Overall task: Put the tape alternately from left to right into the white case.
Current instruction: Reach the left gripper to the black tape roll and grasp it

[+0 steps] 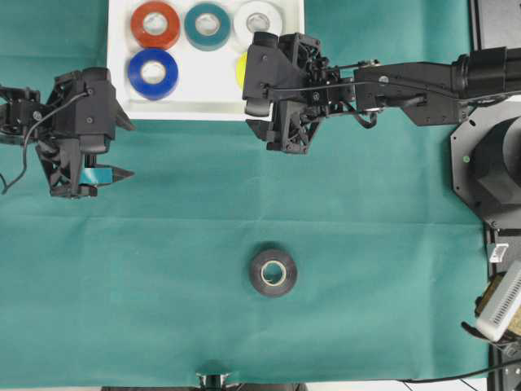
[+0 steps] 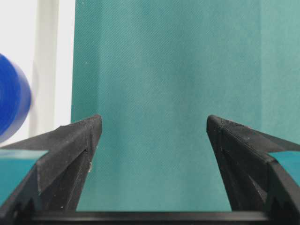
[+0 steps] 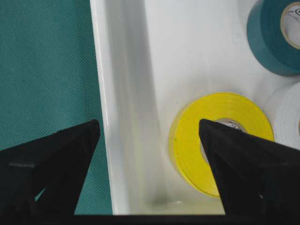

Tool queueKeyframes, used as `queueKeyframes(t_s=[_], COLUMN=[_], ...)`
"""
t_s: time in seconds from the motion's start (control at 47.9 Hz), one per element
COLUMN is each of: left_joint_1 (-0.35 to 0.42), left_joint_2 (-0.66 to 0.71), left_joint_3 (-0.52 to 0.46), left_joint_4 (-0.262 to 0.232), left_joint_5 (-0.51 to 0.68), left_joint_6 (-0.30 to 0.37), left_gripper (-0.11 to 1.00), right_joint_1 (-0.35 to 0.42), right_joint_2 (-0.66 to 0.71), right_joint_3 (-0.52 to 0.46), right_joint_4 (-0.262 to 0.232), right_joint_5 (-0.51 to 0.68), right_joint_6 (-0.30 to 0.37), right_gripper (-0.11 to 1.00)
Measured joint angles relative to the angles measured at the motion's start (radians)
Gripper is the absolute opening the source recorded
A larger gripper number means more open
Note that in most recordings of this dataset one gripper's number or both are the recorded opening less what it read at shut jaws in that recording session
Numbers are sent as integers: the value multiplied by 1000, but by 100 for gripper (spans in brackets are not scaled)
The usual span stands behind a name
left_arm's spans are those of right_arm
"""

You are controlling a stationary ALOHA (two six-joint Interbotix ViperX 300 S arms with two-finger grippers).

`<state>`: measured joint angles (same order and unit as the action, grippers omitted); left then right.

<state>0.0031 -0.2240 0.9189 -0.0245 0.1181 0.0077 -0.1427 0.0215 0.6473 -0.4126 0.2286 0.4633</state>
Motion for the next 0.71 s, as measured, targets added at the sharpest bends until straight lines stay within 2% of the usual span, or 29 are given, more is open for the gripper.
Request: queueKeyframes(t_s=[0.376,0.543,0.71], left_joint_1=[-109,-126,-130], left_joint_2=[2,6,112], left_joint_3=[-49,-72,-130], left_joint_4=[0,0,-2], left_joint_5=[-66,-75,-80], left_joint_6=[-87,-120,-126], left_gripper=[100,100,100], right_joint_1=[2,2,2], right_joint_2=[0,0,0], right_joint_3=[6,18,34], right_joint_4=[0,0,0], right_joint_5=[-2,-8,-31], right_joint_6=[0,0,0], right_gripper=[79,79,79])
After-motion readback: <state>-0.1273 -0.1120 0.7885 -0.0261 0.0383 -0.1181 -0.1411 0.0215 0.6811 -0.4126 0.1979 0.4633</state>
